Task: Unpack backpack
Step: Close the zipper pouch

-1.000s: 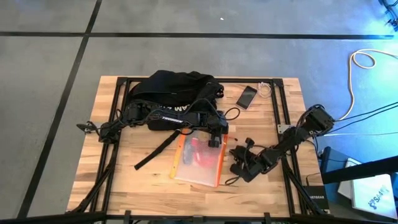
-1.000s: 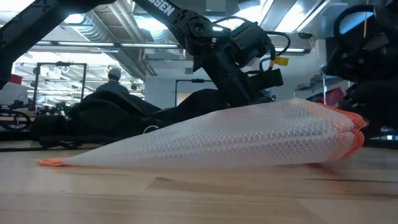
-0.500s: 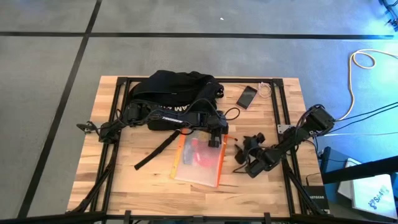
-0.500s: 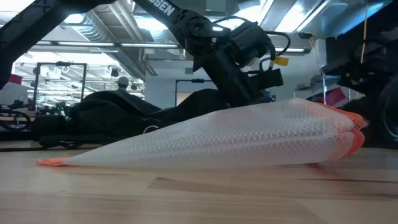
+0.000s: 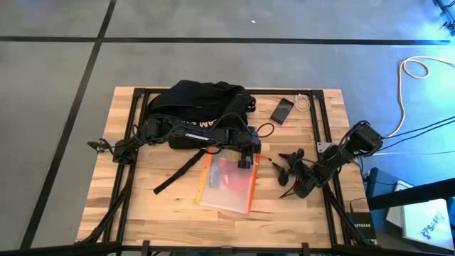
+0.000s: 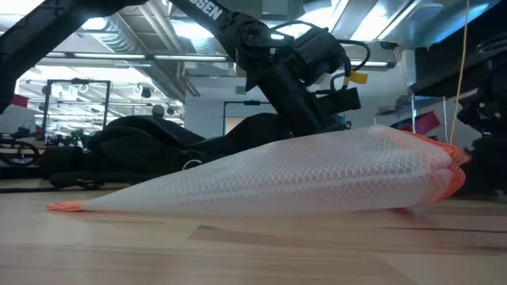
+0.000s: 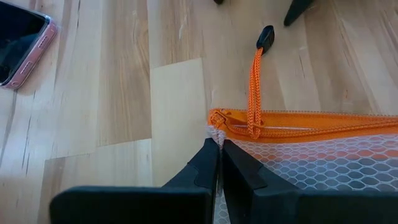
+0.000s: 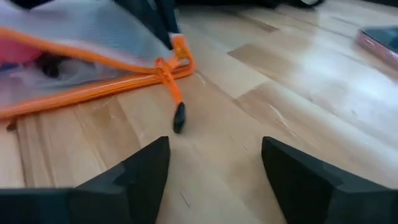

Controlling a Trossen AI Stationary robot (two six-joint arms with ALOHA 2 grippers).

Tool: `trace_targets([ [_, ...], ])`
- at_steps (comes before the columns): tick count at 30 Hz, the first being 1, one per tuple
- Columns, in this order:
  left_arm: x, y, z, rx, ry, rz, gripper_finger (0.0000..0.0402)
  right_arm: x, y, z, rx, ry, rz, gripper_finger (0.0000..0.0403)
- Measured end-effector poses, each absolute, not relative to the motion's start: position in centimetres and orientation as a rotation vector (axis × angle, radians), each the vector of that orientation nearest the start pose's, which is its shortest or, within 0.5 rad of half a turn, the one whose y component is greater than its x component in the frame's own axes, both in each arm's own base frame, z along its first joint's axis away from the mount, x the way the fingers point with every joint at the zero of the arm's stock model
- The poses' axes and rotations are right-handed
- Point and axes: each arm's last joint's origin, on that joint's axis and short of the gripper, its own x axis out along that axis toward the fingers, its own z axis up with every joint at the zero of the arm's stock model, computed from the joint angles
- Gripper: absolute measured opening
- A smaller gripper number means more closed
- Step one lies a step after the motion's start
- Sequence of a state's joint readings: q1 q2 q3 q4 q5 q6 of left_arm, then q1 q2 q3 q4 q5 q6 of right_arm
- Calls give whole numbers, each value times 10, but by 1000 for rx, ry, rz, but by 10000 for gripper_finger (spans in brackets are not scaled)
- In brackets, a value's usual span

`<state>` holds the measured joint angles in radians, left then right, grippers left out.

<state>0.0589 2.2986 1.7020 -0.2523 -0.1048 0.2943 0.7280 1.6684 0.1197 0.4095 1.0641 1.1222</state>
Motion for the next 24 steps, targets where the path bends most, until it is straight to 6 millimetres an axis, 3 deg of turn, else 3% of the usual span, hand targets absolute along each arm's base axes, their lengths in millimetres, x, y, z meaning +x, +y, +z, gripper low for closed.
trace_targets([
  [12, 495, 32, 140, 292, 865, 30, 0, 133, 79, 51, 100, 458, -575, 201],
  [24, 495, 32, 141, 294, 860, 30, 0, 152, 87, 58, 156, 446, -566, 197],
])
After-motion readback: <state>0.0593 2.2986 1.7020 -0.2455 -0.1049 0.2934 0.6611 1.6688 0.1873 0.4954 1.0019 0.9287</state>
